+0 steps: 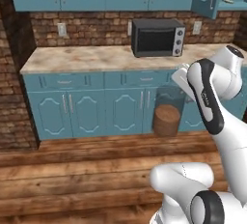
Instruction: Pick the jar and candle from the dining table and place them in the open cabinet. Close the cabinet after placing the objects.
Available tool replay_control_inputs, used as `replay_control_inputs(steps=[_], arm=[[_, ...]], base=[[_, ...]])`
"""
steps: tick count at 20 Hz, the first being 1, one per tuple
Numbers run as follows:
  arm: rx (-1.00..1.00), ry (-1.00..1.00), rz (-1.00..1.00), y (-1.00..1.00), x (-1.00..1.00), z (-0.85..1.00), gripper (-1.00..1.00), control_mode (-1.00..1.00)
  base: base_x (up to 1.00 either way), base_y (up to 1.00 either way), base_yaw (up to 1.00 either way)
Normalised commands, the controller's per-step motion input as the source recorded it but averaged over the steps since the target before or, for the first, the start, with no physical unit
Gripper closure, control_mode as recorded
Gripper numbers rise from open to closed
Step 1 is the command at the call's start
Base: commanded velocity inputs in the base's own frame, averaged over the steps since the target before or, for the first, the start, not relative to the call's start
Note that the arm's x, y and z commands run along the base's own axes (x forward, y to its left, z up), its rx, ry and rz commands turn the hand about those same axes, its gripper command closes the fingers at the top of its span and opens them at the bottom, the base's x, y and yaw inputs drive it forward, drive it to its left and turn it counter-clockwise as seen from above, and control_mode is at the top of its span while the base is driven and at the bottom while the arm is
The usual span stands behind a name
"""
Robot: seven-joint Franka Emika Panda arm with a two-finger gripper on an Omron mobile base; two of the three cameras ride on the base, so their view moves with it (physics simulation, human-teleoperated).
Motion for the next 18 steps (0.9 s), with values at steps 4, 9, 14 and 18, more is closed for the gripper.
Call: replay_control_inputs(steps=[4, 9, 14, 18], arm=[[0.0, 0.0, 0.0, 0.0, 0.0, 0.0, 1.0, 1.0], [0.0, 0.0, 0.0, 0.0, 0.0, 0.0, 1.0, 1.0], [0.0, 0.0, 0.0, 0.0, 0.0, 0.0, 1.0, 1.0], [0.0, 0.0, 0.0, 0.0, 0.0, 0.0, 1.0, 1.0]], base=[[0.42, -0.56, -0.13], [0.44, -0.56, -0.13], [0.46, -0.54, -0.13], [0.6, -0.54, -0.09]])
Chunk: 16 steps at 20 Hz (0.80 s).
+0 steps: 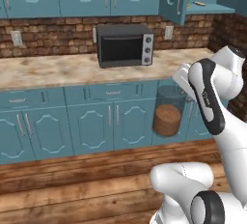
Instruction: Pick the jar and candle from the dining table and place them in the open cabinet. Close the cabinet after placing the objects.
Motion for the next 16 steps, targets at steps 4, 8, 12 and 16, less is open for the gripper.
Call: replay_control_inputs(steps=[4, 8, 12, 16], arm=[[0.0, 0.0, 0.0, 0.0, 0.0, 0.0, 1.0, 1.0], [0.0, 0.0, 0.0, 0.0, 0.0, 0.0, 1.0, 1.0], [0.0, 0.0, 0.0, 0.0, 0.0, 0.0, 1.0, 1.0], [0.0, 0.0, 0.0, 0.0, 0.0, 0.0, 1.0, 1.0]], base=[[0.63, -0.66, -0.05], [0.61, -0.82, 0.0], [0.52, -0.82, -0.02], [0.64, -0.74, -0.01]])
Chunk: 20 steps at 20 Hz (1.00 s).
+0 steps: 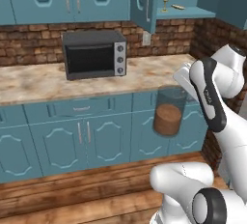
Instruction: Pick the jar and candle from the dining table and place them in the open cabinet. Close the cabinet after placing the objects.
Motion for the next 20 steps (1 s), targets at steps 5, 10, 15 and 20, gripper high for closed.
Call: replay_control_inputs(steps=[5, 10, 15, 20], arm=[[0.0, 0.0, 0.0, 0.0, 0.0, 0.0, 1.0, 1.0], [0.0, 0.0, 0.0, 0.0, 0.0, 0.0, 1.0, 1.0], [0.0, 0.0, 0.0, 0.0, 0.0, 0.0, 1.0, 1.0], [0.0, 0.0, 0.0, 0.0, 0.0, 0.0, 1.0, 1.0]], base=[[0.73, -0.56, -0.04], [0.83, -0.11, -0.06], [0.77, -0.25, 0.0], [0.22, -0.77, 0.0]])
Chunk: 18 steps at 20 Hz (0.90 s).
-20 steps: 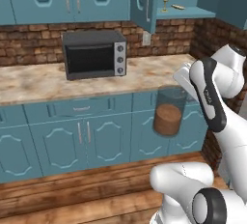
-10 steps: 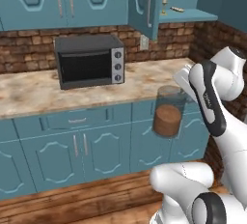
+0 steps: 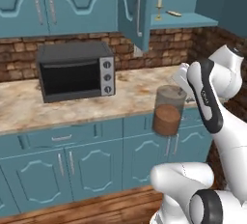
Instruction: Pick the jar and candle from the dining table and place them in the open cabinet. Close the cabinet after placing the objects.
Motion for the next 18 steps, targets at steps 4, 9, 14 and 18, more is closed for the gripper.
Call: replay_control_inputs(steps=[4, 9, 14, 18], arm=[[0.0, 0.0, 0.0, 0.0, 0.0, 0.0, 1.0, 1.0], [0.0, 0.0, 0.0, 0.0, 0.0, 0.0, 1.0, 1.0], [0.0, 0.0, 0.0, 0.0, 0.0, 0.0, 1.0, 1.0], [0.0, 0.0, 0.0, 0.0, 0.0, 0.0, 1.0, 1.0]], base=[[0.31, -0.98, 0.0], [0.59, -0.59, 0.0], [0.41, -0.05, -0.05], [0.34, 0.09, -0.07]])
